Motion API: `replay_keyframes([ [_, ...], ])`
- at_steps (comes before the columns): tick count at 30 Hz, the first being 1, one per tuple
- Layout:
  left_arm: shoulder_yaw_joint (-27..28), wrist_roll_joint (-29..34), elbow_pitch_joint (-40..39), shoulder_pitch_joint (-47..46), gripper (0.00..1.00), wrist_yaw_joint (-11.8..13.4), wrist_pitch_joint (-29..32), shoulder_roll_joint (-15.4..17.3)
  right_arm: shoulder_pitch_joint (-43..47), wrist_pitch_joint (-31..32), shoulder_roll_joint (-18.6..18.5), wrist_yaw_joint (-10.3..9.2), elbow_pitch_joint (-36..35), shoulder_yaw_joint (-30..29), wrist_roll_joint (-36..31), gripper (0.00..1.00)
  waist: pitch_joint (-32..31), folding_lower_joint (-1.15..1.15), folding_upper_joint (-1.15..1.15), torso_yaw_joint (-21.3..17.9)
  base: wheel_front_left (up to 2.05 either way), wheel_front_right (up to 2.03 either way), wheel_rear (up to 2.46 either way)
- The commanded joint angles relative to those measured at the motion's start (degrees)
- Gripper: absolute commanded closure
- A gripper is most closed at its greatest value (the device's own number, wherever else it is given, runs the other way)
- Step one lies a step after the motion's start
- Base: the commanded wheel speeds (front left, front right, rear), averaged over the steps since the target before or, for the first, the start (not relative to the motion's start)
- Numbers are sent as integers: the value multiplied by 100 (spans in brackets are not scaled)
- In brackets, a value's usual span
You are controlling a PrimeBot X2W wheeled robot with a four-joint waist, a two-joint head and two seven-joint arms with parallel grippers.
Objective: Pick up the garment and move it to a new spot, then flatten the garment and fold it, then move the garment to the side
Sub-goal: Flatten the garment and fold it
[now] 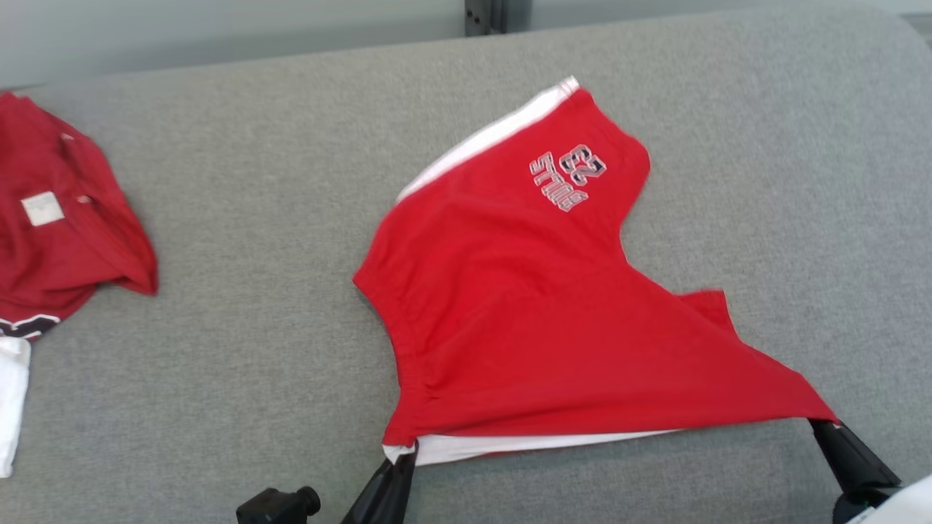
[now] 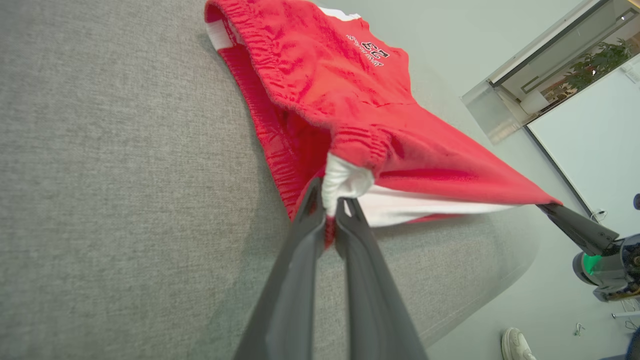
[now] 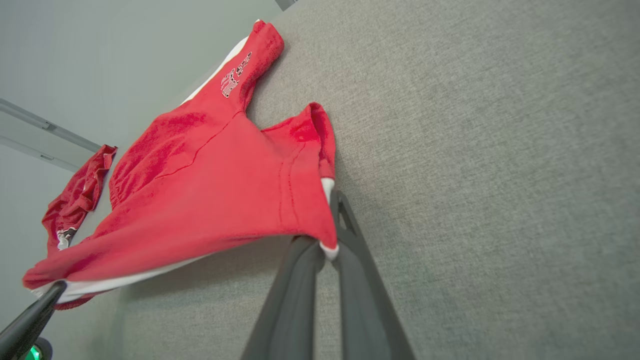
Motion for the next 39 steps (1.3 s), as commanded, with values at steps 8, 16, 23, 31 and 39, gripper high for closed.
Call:
replay_keyframes([
  [8,37,-163,-789,-358,100,178,497,35,-569,506,48,-23,-513,-635,-61,100,-62,1,0,411,0,0,0],
  [16,133,-327,-794,-1353,100,124,1044,-223,-2224,1536,345,-19,140,-604,-626,100,491,1,0,834,0,0,0],
  [23,184,-462,-508,-2022,100,75,1355,-402,-3209,2031,517,-18,642,-610,-900,100,643,1,0,1174,0,0,0],
  [31,195,-686,47,-2652,100,-82,1594,-712,-4079,2637,524,-18,1220,-561,-1192,100,791,1,0,1412,0,0,0],
  [39,160,-641,681,-3225,100,-173,1627,-981,-4766,3234,481,-18,1731,-488,-1572,100,996,1,0,1528,0,0,0],
])
